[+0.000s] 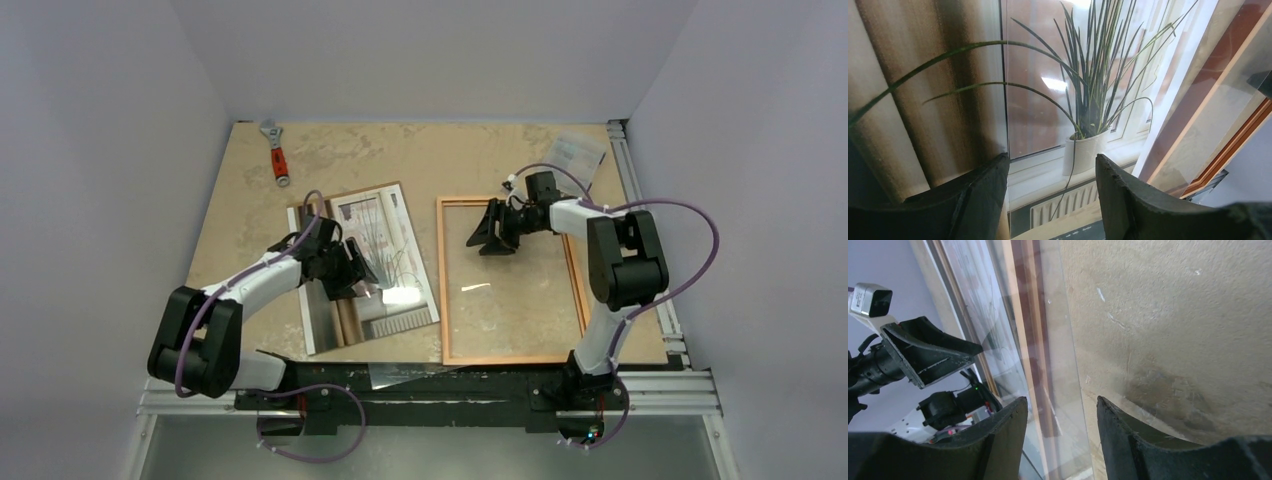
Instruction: Put the photo into the frame
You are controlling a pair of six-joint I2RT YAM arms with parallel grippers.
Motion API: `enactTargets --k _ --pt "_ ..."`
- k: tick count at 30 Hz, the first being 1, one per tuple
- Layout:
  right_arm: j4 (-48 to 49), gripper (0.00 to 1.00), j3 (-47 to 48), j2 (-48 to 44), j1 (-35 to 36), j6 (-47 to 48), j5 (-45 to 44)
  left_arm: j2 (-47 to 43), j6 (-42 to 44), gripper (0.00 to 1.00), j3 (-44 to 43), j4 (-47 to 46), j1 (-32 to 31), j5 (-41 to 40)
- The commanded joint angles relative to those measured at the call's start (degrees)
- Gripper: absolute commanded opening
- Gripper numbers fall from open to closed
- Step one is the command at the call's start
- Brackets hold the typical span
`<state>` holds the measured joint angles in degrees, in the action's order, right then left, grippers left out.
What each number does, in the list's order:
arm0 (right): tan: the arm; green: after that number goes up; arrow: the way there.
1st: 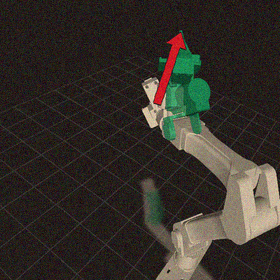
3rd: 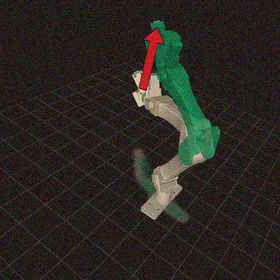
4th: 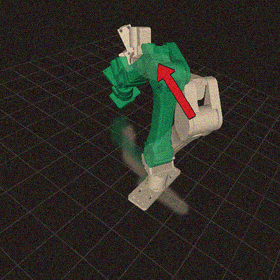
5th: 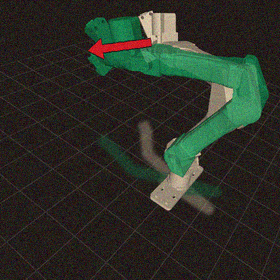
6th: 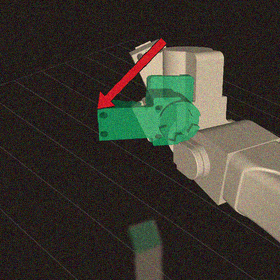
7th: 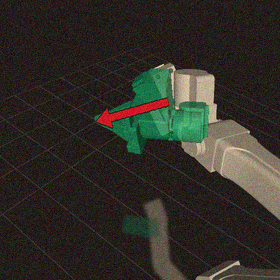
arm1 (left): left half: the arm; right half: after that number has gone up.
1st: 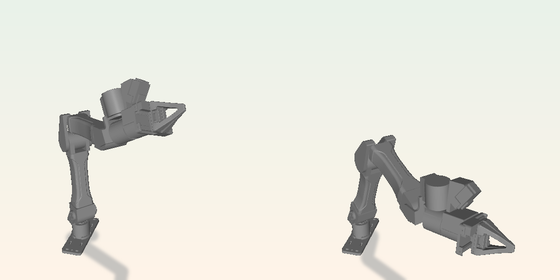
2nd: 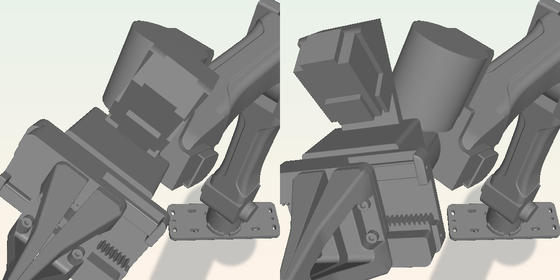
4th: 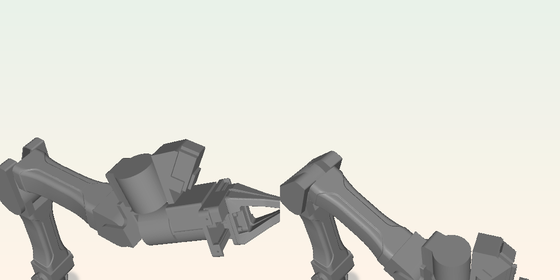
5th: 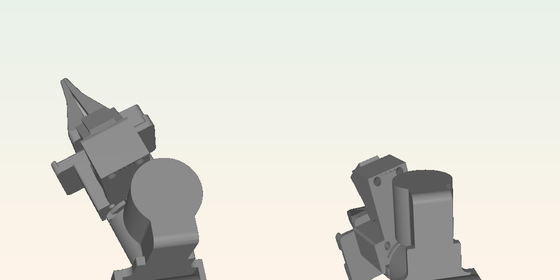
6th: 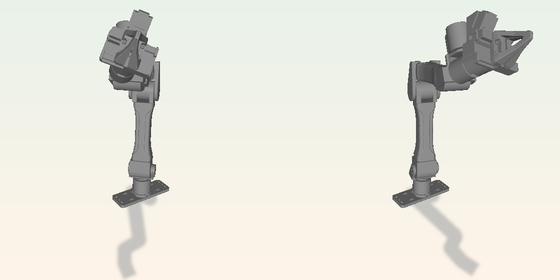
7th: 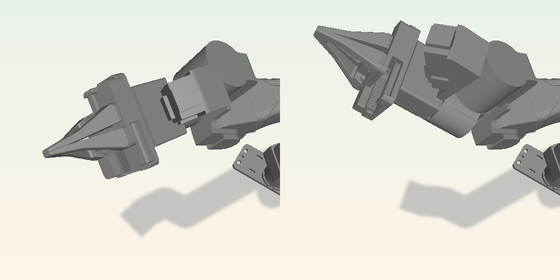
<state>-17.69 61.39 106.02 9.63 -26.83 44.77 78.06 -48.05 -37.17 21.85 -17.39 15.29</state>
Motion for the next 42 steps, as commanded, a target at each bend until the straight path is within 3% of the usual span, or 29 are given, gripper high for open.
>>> enactTargets --k 1,7,14,25,30,35,42 --pt "2.81 0.51 0.84 1.35 0.25 -0.32 6.84 4.3 0.76 0.63 1.18 -2.06 -0.8 -2.52" --pt "2.44 0.38 -1.93 0.64 2.14 0.3 11.03 5.21 0.83 0.63 0.72 -1.9 -1.06 -2.98" --pt "2.69 0.3 -5.54 -2.97 6.14 -0.18 13.54 5.92 0.99 0.63 0.47 -1.63 -1.16 -3.57" --pt "-3.22 0.01 -0.98 -10.66 7.69 -1.59 7.56 2.28 1.36 0.65 -0.25 1.27 -1.25 -5.17" --pt "-8.08 0.0 3.45 -14.98 7.68 -1.48 4.15 -2.11 1.48 0.74 -0.62 3.64 -1.25 -5.96" --pt "-14.75 0.0 9.76 -20.19 7.6 -1.39 -3.34 -7.92 1.4 0.9 -1.51 6.65 -1.33 -6.67" --pt "-24.05 0.0 22.16 -29.54 7.51 -1.75 -23.76 -10.67 -0.35 0.92 -4.36 7.2 -4.32 -6.44"
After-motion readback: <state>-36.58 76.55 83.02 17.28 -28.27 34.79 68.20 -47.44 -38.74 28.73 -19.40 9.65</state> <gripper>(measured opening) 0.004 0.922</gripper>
